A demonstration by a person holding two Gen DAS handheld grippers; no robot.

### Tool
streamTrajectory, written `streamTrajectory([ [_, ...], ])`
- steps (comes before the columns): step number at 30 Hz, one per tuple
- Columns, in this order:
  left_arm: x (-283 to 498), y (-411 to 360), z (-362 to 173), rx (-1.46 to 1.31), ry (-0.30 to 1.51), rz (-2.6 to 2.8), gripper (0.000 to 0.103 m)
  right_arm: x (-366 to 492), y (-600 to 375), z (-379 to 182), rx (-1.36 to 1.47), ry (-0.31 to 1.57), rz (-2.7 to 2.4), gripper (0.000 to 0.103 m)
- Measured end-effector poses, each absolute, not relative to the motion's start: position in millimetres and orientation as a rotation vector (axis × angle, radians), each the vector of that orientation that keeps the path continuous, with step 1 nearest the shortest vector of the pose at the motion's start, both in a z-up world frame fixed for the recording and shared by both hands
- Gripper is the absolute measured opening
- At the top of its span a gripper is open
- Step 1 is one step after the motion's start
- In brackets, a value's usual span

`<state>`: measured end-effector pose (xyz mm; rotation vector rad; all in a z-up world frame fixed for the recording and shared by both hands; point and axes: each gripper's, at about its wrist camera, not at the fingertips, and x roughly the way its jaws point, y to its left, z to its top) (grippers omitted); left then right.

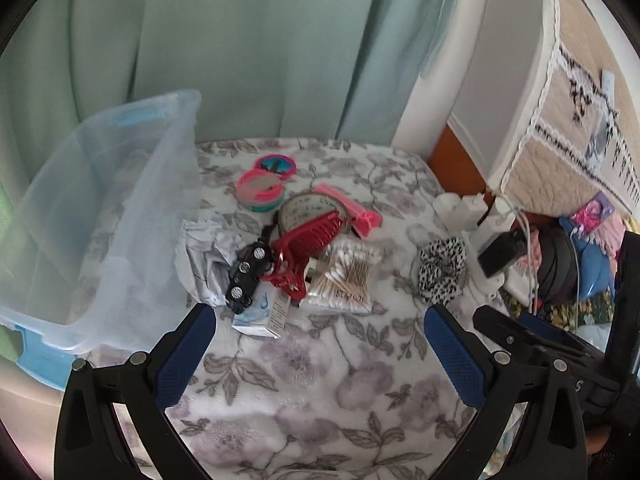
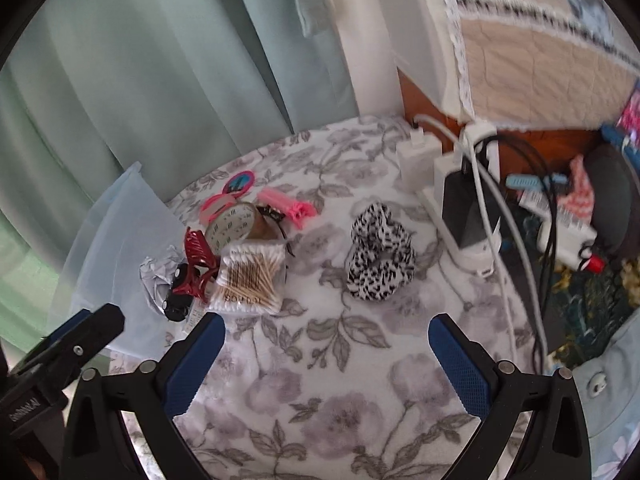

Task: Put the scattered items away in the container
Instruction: 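Grasp the red claw clip with the left tool while the right tool grasps the leopard scrunchie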

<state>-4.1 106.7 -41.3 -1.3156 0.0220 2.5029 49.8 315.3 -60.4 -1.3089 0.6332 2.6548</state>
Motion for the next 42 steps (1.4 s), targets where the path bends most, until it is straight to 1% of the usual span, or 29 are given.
streamTrajectory([
  [5, -16, 108, -61, -1.413, 0.098, 2.543, 0.103, 49, 325, -82, -1.36, 0.605, 2.595, 0.103],
  [9, -25, 109, -68, -1.436, 0.146, 2.565, 0.103, 45, 328, -97, -1.409, 0.634, 2.57, 0.103],
  [11, -30, 114, -72, -1.443, 0.154, 2.544, 0.103, 42, 328, -101, -1.423, 0.635, 2.566, 0.103],
  [17, -48, 137, -74, -1.385, 0.253, 2.563, 0.103, 30, 331, -108, -1.408, 0.647, 2.556, 0.103],
  [20, -61, 137, -79, -1.391, 0.234, 2.57, 0.103, 22, 334, -111, -1.395, 0.655, 2.549, 0.1],
  [22, -70, 134, -82, -1.405, 0.21, 2.574, 0.099, 16, 335, -112, -1.391, 0.641, 2.543, 0.099],
  [24, -78, 133, -86, -1.419, 0.204, 2.576, 0.096, 10, 335, -115, -1.384, 0.628, 2.539, 0.094],
  [27, -85, 137, -91, -1.418, 0.219, 2.572, 0.094, -1, 336, -120, -1.375, 0.606, 2.534, 0.093],
  [30, -93, 142, -97, -1.421, 0.235, 2.574, 0.082, -14, 338, -128, -1.382, 0.599, 2.513, 0.091],
  [32, -99, 142, -102, -1.443, 0.229, 2.569, 0.08, -22, 341, -134, -1.388, 0.599, 2.497, 0.089],
  [34, -103, 142, -105, -1.45, 0.211, 2.561, 0.073, -28, 342, -138, -1.387, 0.595, 2.486, 0.088],
  [38, -108, 143, -111, -1.453, 0.226, 2.568, 0.072, -37, 345, -150, -1.396, 0.578, 2.442, 0.086],
  [40, -112, 141, -114, -1.467, 0.222, 2.573, 0.068, -41, 346, -154, -1.396, 0.567, 2.421, 0.086],
  [42, -114, 139, -115, -1.471, 0.201, 2.579, 0.066, -43, 345, -154, -1.38, 0.544, 2.423, 0.083],
])
